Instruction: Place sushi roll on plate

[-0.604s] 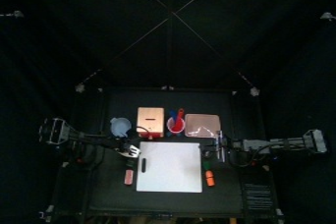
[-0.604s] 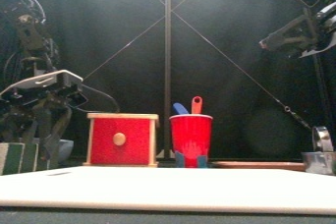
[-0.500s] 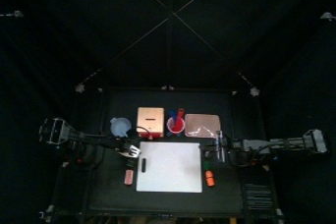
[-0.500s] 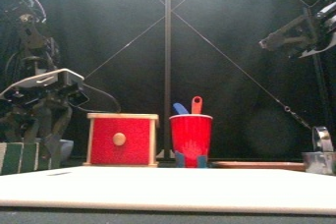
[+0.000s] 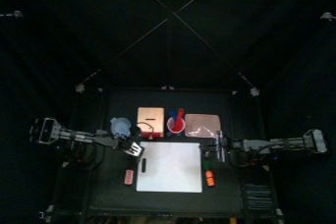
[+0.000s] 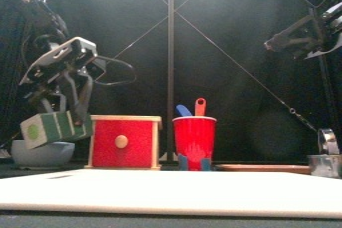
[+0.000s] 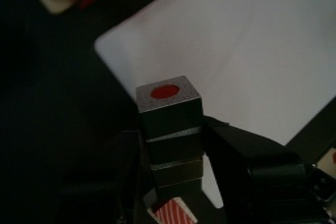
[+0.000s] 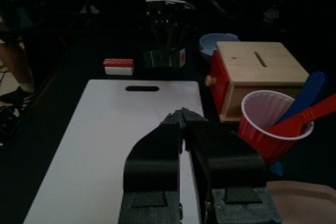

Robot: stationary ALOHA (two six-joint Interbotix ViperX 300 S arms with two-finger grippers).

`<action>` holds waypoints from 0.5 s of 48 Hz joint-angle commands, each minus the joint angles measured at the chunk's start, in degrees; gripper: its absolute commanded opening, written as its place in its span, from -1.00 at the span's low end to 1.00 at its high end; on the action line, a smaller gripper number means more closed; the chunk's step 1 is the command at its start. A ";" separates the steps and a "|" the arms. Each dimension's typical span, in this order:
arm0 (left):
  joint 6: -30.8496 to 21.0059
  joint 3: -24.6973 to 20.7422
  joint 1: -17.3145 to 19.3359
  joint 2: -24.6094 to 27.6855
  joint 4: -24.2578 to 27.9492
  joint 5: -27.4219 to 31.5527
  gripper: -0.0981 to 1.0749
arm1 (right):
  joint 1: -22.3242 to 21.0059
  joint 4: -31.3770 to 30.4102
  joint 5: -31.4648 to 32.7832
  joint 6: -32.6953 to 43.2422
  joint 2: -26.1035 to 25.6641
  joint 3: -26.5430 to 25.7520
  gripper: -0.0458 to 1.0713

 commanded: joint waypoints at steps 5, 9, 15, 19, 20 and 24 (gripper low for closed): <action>3.60 -2.72 -0.18 -0.09 5.36 -12.39 0.35 | -0.18 0.00 -0.26 0.09 -0.18 -1.58 -0.91; 4.83 -2.55 0.26 0.70 6.24 -20.21 0.34 | -0.18 0.00 -0.26 0.09 -0.35 -1.76 -0.91; 5.98 -2.99 1.85 3.43 6.94 -31.46 0.34 | -0.18 0.00 -0.26 0.18 -0.35 -2.02 -0.91; 6.42 -3.69 3.96 6.42 8.09 -37.09 0.34 | -0.09 0.00 -0.26 0.18 -0.44 -2.11 -0.91; 6.59 -4.04 4.48 7.38 8.44 -38.23 0.34 | 0.00 0.00 -0.26 0.18 -0.44 -2.20 -0.91; 6.86 -6.59 6.24 11.87 9.93 -42.71 0.34 | 0.09 0.00 -0.26 0.18 -0.35 -2.29 -0.91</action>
